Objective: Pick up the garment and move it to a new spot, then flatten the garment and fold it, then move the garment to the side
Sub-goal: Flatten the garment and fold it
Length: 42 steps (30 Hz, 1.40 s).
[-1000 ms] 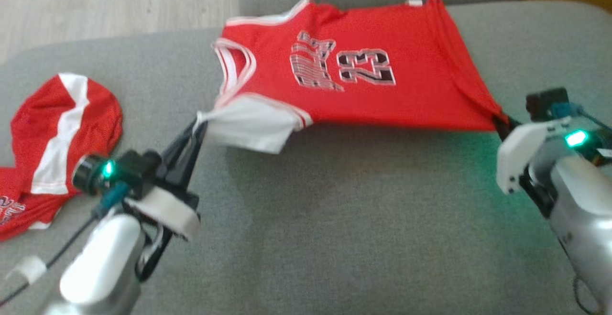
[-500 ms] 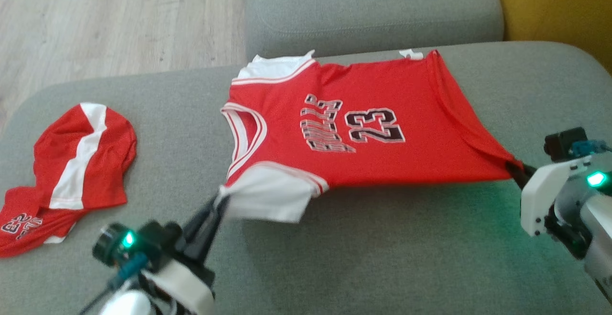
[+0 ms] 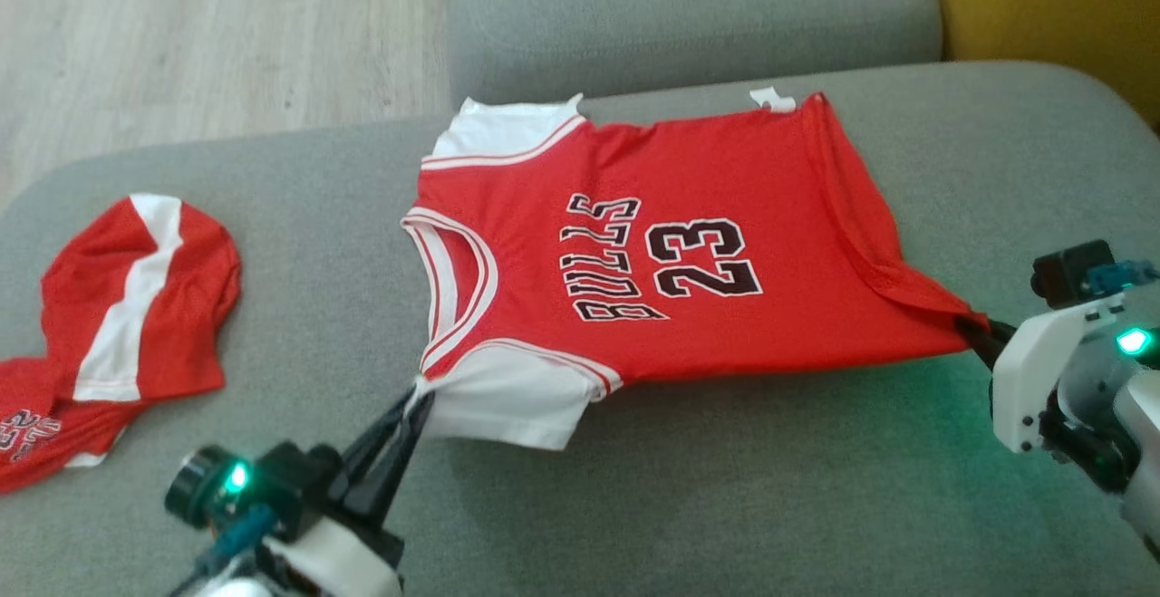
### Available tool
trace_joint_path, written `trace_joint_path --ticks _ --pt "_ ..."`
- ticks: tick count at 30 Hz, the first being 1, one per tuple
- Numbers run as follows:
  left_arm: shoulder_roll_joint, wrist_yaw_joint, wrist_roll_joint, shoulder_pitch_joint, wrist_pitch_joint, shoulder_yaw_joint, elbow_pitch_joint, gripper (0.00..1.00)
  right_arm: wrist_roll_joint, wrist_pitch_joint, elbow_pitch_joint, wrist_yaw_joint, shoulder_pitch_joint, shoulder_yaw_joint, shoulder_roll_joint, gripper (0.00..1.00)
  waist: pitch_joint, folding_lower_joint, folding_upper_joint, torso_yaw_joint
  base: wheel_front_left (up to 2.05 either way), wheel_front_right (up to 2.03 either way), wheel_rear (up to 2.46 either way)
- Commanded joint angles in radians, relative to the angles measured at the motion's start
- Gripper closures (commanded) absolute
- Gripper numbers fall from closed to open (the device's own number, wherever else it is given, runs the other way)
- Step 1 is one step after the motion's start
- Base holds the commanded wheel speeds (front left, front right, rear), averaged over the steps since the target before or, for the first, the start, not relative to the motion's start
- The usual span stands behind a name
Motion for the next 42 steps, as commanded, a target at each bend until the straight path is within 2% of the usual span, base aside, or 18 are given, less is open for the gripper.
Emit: trace_joint_path --ticks 1,12,21,32,33,34,35,36,39,42 --pt "0.032 -0.003 0.000 -0.090 0.001 0.058 -0.021 1.00 -0.015 0.006 -0.026 -0.001 -0.033 -0.014 -0.016 1.00 0.022 0.0000 -0.0001 -0.003 0.00 0.00 0.00" --pt "0.020 -0.078 0.023 -0.325 0.017 0.065 0.156 1.00 -0.107 0.119 0.007 -0.001 -0.135 -0.091 0.053 1.00 0.146 0.0000 -0.0001 -0.008 0.00 0.00 0.00" --pt "0.004 -0.142 0.056 -0.487 0.033 0.008 0.329 1.00 -0.164 0.162 0.071 -0.001 -0.229 -0.111 0.088 1.00 0.215 0.0000 -0.0001 -0.003 0.00 0.00 0.00" --pt "-0.032 -0.168 0.068 -0.643 0.033 -0.066 0.483 1.00 -0.217 0.143 0.140 -0.001 -0.336 -0.112 0.110 1.00 0.292 0.0000 -0.0001 0.012 0.00 0.00 0.00" --pt "-0.037 -0.168 0.068 -0.658 0.034 -0.072 0.500 1.00 -0.230 0.126 0.143 -0.001 -0.349 -0.109 0.111 0.72 0.299 0.0000 -0.0001 0.012 0.00 0.00 0.00" --pt "-0.043 -0.169 0.070 -0.673 0.031 -0.076 0.517 1.00 -0.238 0.109 0.152 -0.001 -0.361 -0.115 0.114 0.00 0.304 0.0000 -0.0001 0.013 0.00 0.00 0.00" --pt "-0.048 -0.165 0.077 -0.689 0.024 -0.076 0.535 0.29 -0.243 0.095 0.162 -0.001 -0.371 -0.120 0.120 0.00 0.310 0.0000 -0.0001 0.014 0.00 0.00 0.00" --pt "-0.054 -0.157 0.084 -0.704 0.013 -0.075 0.554 0.00 -0.248 0.079 0.173 -0.001 -0.381 -0.127 0.127 0.00 0.313 0.0000 -0.0001 0.014 0.00 0.00 0.00" --pt "-0.087 -0.112 0.082 -0.742 -0.043 -0.046 0.610 0.00 -0.269 -0.027 0.199 -0.001 -0.417 -0.171 0.149 0.00 0.318 0.0000 -0.0001 0.013 0.00 0.00 0.00" --pt "-0.130 -0.048 0.061 -0.770 -0.133 0.007 0.652 0.00 -0.299 -0.170 0.210 -0.001 -0.434 -0.207 0.170 0.00 0.307 0.0000 -0.0001 0.012 0.00 0.00 0.00"
